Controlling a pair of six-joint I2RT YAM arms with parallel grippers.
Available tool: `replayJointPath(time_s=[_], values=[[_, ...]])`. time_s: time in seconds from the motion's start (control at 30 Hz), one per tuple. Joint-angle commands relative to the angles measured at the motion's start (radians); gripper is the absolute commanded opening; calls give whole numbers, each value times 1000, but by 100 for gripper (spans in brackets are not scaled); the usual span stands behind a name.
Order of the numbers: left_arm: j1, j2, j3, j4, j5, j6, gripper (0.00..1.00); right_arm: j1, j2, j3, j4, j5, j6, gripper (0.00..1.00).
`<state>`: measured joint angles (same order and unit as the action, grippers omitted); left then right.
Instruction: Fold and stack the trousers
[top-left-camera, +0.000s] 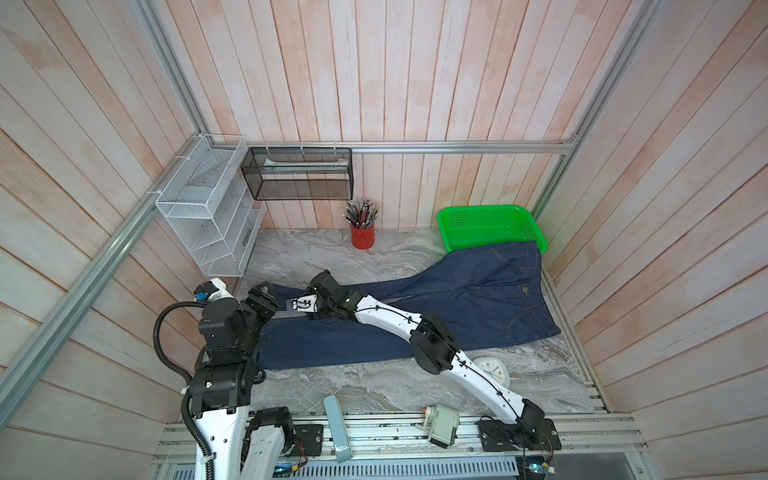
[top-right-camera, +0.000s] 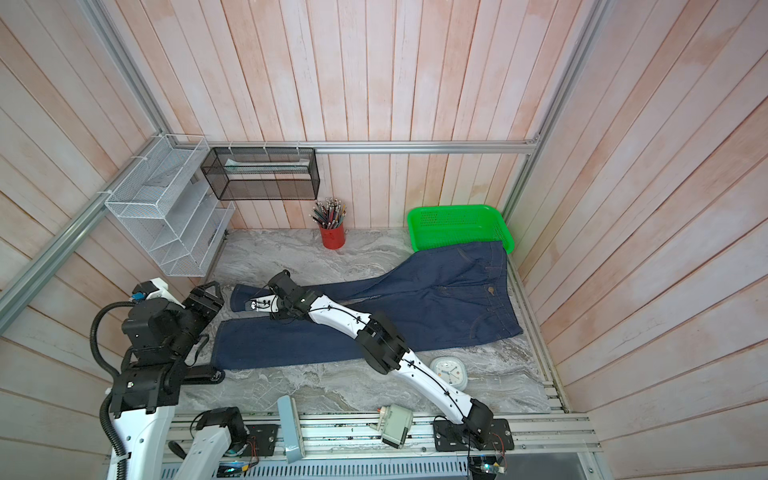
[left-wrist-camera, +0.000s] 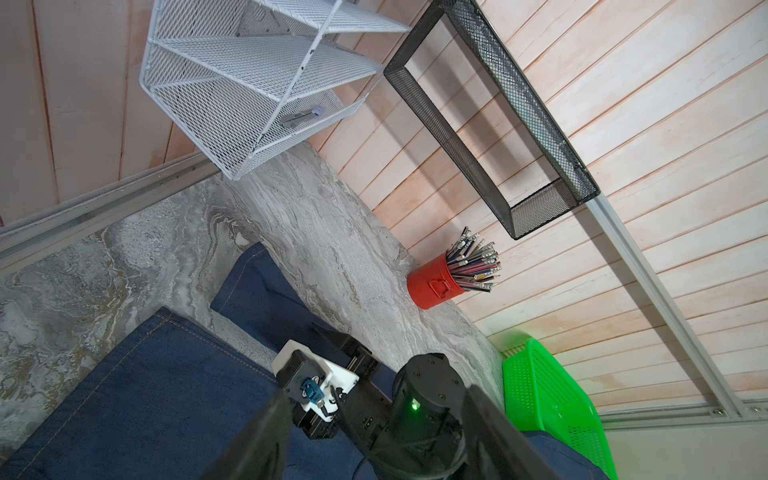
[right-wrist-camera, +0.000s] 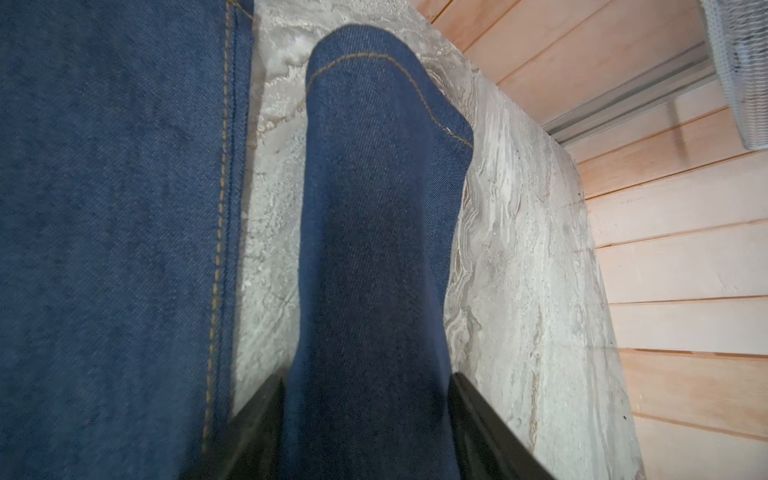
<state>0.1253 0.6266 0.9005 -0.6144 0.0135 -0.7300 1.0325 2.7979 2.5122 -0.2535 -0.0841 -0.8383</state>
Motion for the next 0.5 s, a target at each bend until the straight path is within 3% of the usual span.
replayJointPath(time_s=[0.0, 0.1, 0.17, 0.27, 0.33, 0.47], values=[[5, -1, 30, -9, -23, 3, 68, 1, 34, 0, 1, -11, 10, 62], [5, 1, 32, -6, -21, 4, 68, 1, 38, -3, -5, -11, 11, 57], [5, 1, 32, -5, -22, 4, 68, 1, 40, -2, -9, -14, 13, 49], [5, 0, 31, -8, -24, 6, 68, 1, 37, 3, -14, -15, 24, 14], [5, 0, 29, -11, -24, 6, 68, 1, 22, 10, -22, -24, 28, 1], [5, -2, 34, -25, -33, 15, 68, 0, -59, 7, -59, -92, 38, 0]])
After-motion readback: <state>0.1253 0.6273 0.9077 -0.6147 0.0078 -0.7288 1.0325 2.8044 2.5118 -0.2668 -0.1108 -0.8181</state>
